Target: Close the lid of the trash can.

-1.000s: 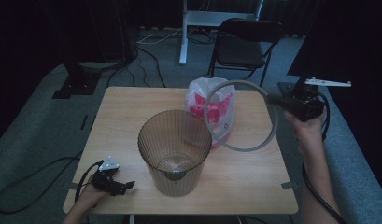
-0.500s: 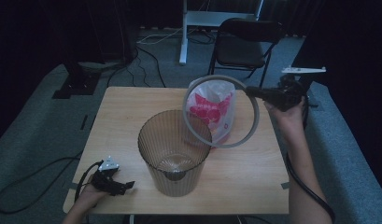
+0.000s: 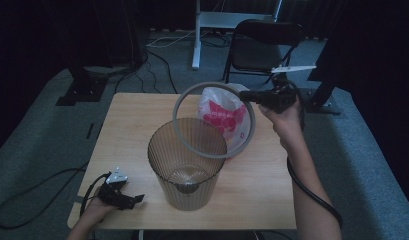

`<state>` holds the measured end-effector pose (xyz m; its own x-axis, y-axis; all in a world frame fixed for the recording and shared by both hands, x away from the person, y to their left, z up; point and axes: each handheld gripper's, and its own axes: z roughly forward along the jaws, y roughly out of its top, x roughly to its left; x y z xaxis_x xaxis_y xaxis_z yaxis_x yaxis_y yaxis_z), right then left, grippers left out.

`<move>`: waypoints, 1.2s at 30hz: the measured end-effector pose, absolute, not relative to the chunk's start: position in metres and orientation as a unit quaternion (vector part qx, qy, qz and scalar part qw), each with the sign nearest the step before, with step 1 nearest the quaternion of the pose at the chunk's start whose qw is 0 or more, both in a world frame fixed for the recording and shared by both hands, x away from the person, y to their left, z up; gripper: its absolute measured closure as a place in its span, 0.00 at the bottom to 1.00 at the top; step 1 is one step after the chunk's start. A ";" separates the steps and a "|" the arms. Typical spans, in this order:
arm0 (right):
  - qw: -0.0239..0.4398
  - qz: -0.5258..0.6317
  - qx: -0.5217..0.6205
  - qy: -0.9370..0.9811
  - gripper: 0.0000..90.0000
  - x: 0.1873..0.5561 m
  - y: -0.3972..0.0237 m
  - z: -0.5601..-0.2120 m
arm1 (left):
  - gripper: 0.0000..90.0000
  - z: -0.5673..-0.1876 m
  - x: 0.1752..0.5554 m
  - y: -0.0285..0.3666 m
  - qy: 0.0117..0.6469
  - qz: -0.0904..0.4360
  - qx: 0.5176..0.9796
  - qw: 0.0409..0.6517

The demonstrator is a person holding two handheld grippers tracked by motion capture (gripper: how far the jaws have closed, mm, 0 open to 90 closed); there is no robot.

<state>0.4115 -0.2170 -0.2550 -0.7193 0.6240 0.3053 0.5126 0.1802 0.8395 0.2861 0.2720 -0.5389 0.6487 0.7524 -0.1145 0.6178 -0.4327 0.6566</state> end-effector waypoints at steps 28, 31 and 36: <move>-0.044 0.471 0.331 0.817 0.93 0.416 -0.146 -0.292 | 0.00 -0.539 0.286 0.273 0.407 0.097 0.840 0.346; -0.041 0.465 0.329 0.821 0.93 0.415 -0.142 -0.293 | 0.00 -0.539 0.286 0.273 0.407 0.096 0.840 0.346; -0.047 0.467 0.327 0.820 0.93 0.416 -0.140 -0.297 | 0.00 -0.539 0.286 0.273 0.407 0.097 0.840 0.347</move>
